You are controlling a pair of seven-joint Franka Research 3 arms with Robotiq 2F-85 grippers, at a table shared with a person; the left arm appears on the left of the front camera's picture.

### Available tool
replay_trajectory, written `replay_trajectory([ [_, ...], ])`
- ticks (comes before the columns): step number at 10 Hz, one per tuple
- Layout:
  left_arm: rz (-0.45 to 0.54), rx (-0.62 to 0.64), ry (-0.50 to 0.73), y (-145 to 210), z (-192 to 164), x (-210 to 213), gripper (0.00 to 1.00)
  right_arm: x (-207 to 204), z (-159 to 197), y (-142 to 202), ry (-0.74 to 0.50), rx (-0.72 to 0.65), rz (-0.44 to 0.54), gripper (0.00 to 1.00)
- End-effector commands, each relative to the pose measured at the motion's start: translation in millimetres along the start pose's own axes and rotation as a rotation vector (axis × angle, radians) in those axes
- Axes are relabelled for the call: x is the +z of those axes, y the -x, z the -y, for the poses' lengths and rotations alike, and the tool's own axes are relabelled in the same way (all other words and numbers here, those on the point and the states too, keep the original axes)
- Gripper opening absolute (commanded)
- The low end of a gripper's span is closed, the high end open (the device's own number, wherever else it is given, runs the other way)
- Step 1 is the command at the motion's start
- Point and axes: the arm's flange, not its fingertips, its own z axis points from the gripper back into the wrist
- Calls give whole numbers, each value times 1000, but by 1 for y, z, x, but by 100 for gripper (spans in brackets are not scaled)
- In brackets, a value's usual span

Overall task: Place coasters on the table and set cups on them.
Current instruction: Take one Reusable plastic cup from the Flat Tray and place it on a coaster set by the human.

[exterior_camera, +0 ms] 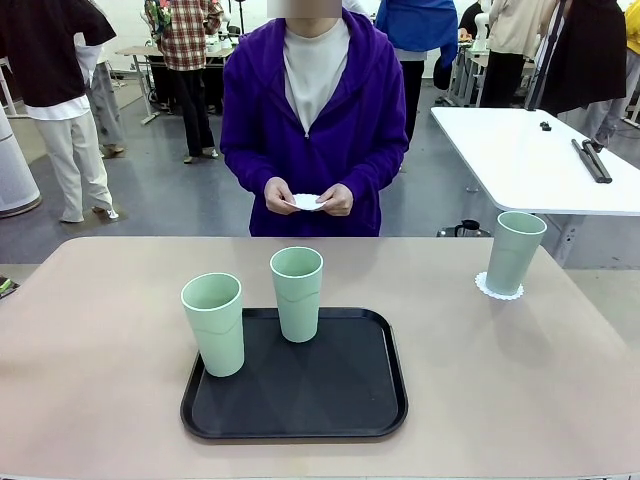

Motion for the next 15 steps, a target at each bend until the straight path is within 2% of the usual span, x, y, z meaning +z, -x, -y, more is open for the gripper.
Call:
replay_trajectory([
  [1,-1,-19,12,0,1,3,100,4,7,-7,-3,46,-30,100],
  [6,-1,-19,12,0,1,3,100,-1,16,-8,-34,66,-26,100],
  [15,-1,-19,12,0,1,3,100,-4,16,-8,-10,42,-18,100],
])
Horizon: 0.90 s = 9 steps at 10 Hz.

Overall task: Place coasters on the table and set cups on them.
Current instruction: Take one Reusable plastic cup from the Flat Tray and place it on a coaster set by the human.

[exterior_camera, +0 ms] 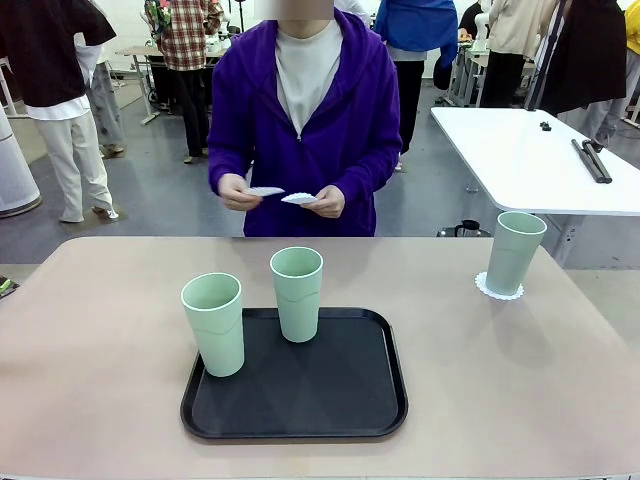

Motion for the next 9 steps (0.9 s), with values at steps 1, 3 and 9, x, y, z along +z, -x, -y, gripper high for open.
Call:
replay_trajectory([
  [1,-1,-19,11,0,1,3,100,0,0,0,3,-2,-1,100],
  [3,-1,-19,11,0,1,3,100,0,0,0,3,-2,-1,100],
  [9,-1,-19,11,0,1,3,100,0,0,0,3,-2,-1,100],
])
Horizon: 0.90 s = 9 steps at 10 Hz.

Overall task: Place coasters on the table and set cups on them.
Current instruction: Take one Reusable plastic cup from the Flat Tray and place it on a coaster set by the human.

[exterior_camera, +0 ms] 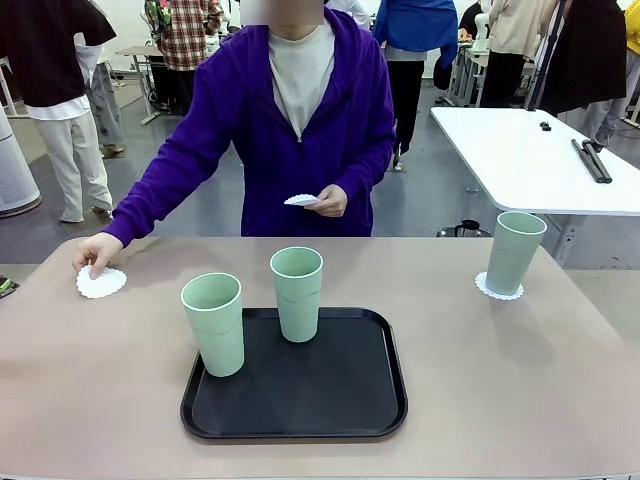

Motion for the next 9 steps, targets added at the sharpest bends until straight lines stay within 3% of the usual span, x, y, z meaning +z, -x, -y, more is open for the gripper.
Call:
replay_trajectory([
  [1,-1,-19,11,0,1,3,100,0,0,0,3,-2,-1,100],
  [9,-1,-19,11,0,1,3,100,0,0,0,3,-2,-1,100],
])
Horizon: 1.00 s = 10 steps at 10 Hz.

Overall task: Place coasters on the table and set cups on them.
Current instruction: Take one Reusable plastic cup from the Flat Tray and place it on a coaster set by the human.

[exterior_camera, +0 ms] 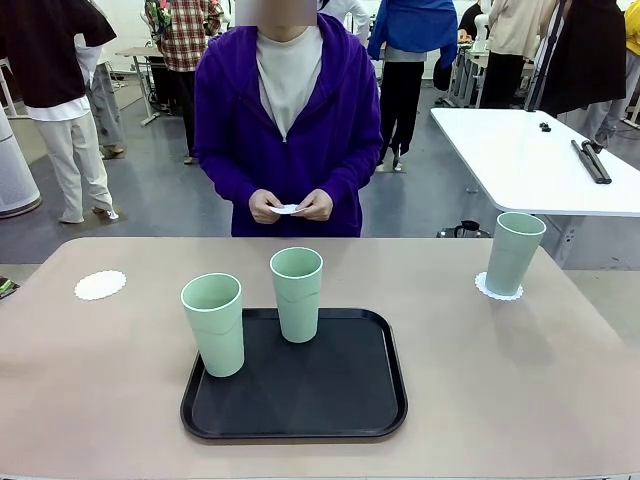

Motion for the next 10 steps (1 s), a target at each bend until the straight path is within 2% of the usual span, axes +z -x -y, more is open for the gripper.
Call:
replay_trajectory([
  [1,-1,-19,11,0,1,3,100,0,0,0,3,-2,-1,100],
  [6,0,0,0,0,0,0,100,0,0,0,3,-2,-1,100],
  [7,4,-125,-114,-8,25,-3,100,0,0,0,3,-2,-1,100],
  [8,-32,-221,-233,-22,57,-9,100,0,0,0,3,-2,-1,100],
  [9,-23,-287,-373,-42,83,-13,100,0,0,0,3,-2,-1,100],
  [10,-80,-365,-460,-63,108,-17,100,0,0,0,3,-2,-1,100],
])
